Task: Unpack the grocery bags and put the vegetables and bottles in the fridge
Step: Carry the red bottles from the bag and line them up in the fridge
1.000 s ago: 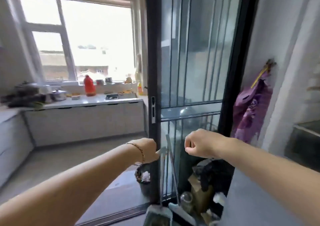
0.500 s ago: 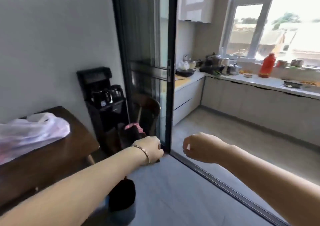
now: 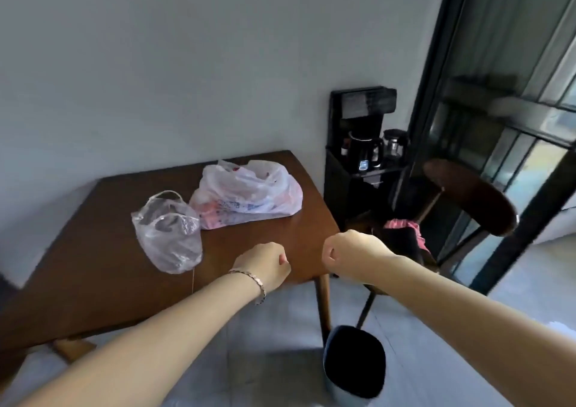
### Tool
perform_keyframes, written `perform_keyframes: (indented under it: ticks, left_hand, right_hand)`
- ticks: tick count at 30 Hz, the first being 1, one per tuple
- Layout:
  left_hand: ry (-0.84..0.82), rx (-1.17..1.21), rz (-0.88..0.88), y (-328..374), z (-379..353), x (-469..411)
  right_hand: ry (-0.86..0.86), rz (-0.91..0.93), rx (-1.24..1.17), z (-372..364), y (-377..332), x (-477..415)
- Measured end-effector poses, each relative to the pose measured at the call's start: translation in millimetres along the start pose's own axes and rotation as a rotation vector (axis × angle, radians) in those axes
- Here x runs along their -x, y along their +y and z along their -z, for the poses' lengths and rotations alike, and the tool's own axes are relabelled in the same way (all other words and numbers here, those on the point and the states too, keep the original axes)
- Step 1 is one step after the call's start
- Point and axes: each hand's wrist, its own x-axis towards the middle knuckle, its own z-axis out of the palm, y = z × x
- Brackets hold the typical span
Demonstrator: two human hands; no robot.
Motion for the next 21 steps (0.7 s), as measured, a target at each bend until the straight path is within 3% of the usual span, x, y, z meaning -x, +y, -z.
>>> perform_keyframes:
  ticks: [8,13,18,21]
  left_hand:
    - [0.122,-0.05,0.097,-69.1,40.4,-133.7]
    - [0.227,0.07,0.176,-115.0,70.1,-196.6]
    - [0.36,0.139,0.147,-157.9,80.3,-253.4]
    - [0.345,0.032,0.052,-181.0,84.9,-302.4]
  right_hand:
    - [-0.034,0.133,0.044,-8.0,-2.5,-194.3]
    - [-0.022,0.114,0.049,-9.9,-19.9,-288.6]
    - [0.125,-0.026,-0.11,-11.0,-31.6,-351.2]
    - [0.199,-0.005,-0.084,-12.9,-36.2,-382.7]
